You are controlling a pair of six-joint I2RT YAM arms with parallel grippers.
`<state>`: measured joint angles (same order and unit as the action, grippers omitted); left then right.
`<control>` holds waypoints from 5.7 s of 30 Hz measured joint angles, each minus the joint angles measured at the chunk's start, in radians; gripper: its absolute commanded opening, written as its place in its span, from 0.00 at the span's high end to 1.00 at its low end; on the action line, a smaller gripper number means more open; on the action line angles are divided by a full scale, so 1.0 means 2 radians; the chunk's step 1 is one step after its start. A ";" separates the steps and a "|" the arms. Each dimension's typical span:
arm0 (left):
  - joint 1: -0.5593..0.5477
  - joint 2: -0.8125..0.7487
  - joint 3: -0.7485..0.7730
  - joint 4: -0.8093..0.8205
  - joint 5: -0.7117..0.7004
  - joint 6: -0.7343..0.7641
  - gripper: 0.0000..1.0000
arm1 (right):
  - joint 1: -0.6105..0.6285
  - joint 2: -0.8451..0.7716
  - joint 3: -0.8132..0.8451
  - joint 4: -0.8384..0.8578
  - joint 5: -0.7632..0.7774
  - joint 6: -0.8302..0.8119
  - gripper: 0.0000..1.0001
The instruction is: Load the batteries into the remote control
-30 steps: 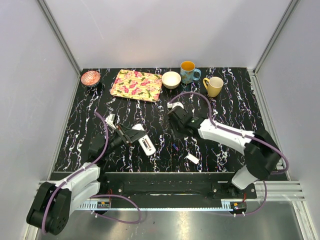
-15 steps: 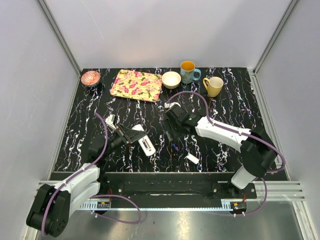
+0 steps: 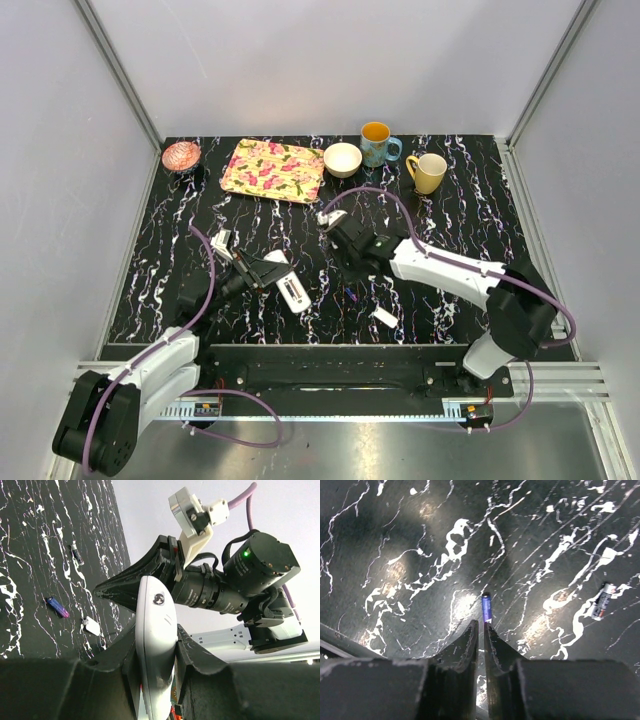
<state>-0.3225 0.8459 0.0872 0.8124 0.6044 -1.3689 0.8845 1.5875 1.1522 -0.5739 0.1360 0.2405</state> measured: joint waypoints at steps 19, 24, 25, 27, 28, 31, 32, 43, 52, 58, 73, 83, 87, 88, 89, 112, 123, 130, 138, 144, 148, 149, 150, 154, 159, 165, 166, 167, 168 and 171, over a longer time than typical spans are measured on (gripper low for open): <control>0.000 0.000 -0.010 -0.008 0.000 0.005 1.00 | 0.031 0.079 0.005 0.000 -0.011 -0.029 0.62; 0.000 0.000 -0.010 -0.008 0.000 0.005 1.00 | 0.031 0.088 0.005 0.000 -0.006 -0.032 0.62; 0.000 0.000 -0.010 -0.008 0.000 0.006 1.00 | 0.031 0.091 0.005 0.000 -0.003 -0.033 0.62; 0.000 0.000 -0.010 -0.008 0.000 0.006 1.00 | 0.031 0.098 0.005 0.000 0.001 -0.034 0.62; 0.000 0.000 -0.010 -0.008 0.000 0.006 1.00 | 0.031 0.102 0.005 0.000 0.002 -0.034 0.62; 0.000 0.000 -0.011 -0.008 0.000 0.006 1.00 | 0.031 0.109 0.005 0.002 0.004 -0.035 0.63; 0.000 0.000 -0.011 -0.009 0.001 0.006 1.00 | 0.031 0.109 0.005 0.003 0.005 -0.034 0.63; 0.000 0.000 -0.011 -0.009 0.000 0.009 1.00 | 0.015 0.111 0.005 0.012 0.004 -0.035 0.62; 0.000 0.001 -0.011 -0.009 0.000 0.011 1.00 | 0.011 0.112 0.005 0.016 0.001 -0.035 0.63; 0.000 0.003 -0.012 -0.008 0.000 0.013 1.00 | 0.005 0.118 0.005 0.017 0.000 -0.036 0.66; 0.000 0.003 -0.015 -0.009 0.001 0.013 1.00 | -0.005 0.124 0.006 0.024 -0.012 -0.036 1.00; 0.000 0.007 -0.015 -0.007 0.000 0.013 1.00 | -0.008 0.099 -0.008 0.026 0.011 0.014 1.00; -0.001 0.031 -0.013 0.005 -0.005 0.006 1.00 | -0.010 0.001 -0.027 0.021 0.022 0.068 1.00; -0.002 0.038 -0.012 0.008 -0.006 0.004 1.00 | -0.010 -0.032 -0.027 0.021 0.025 0.084 1.00; -0.005 0.048 -0.008 0.014 -0.010 0.002 1.00 | -0.006 -0.066 -0.026 0.023 0.029 0.099 1.00; -0.091 0.218 0.037 0.213 -0.097 -0.060 1.00 | 0.116 -0.134 0.027 0.049 0.104 0.113 1.00; -0.097 0.248 0.044 0.216 -0.097 -0.076 1.00 | 0.123 -0.118 0.036 0.068 0.111 0.080 1.00; -0.101 0.248 0.053 0.218 -0.095 -0.081 1.00 | 0.124 -0.106 0.036 0.072 0.111 0.073 1.00; -0.102 0.248 0.054 0.218 -0.095 -0.087 1.00 | 0.124 -0.105 0.036 0.073 0.117 0.059 1.00; -0.103 0.245 0.055 0.218 -0.095 -0.087 1.00 | 0.124 -0.104 0.035 0.075 0.112 0.058 1.00; -0.103 0.244 0.060 0.218 -0.093 -0.085 1.00 | 0.124 -0.101 0.031 0.075 0.109 0.058 1.00; -0.103 0.244 0.061 0.217 -0.093 -0.084 1.00 | 0.124 -0.101 0.029 0.075 0.109 0.058 1.00; -0.103 0.244 0.062 0.216 -0.093 -0.083 1.00 | 0.124 -0.101 0.028 0.075 0.109 0.058 1.00; -0.103 0.240 0.064 0.207 -0.093 -0.076 1.00 | 0.124 -0.101 0.027 0.075 0.109 0.058 1.00; -0.103 0.227 0.064 0.195 -0.093 -0.061 1.00 | 0.124 -0.101 0.031 0.063 0.102 0.060 1.00; -0.103 0.212 0.064 0.173 -0.093 -0.046 1.00 | 0.124 -0.101 0.033 0.052 0.092 0.069 1.00; -0.103 0.211 0.064 0.171 -0.092 -0.044 1.00 | 0.124 -0.101 0.032 0.051 0.092 0.071 1.00; -0.103 0.211 0.064 0.170 -0.092 -0.043 1.00 | 0.124 -0.101 0.032 0.050 0.091 0.073 1.00; -0.103 0.211 0.065 0.167 -0.091 -0.043 1.00 | 0.124 -0.101 0.032 0.048 0.089 0.075 1.00; -0.104 0.211 0.069 0.164 -0.087 -0.038 1.00 | 0.124 -0.101 0.033 0.046 0.086 0.080 1.00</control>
<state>-0.5308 1.2682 0.2253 1.1412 0.4301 -1.4452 1.1332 1.3861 1.2175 -0.4816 0.3088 0.4015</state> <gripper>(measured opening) 0.300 0.044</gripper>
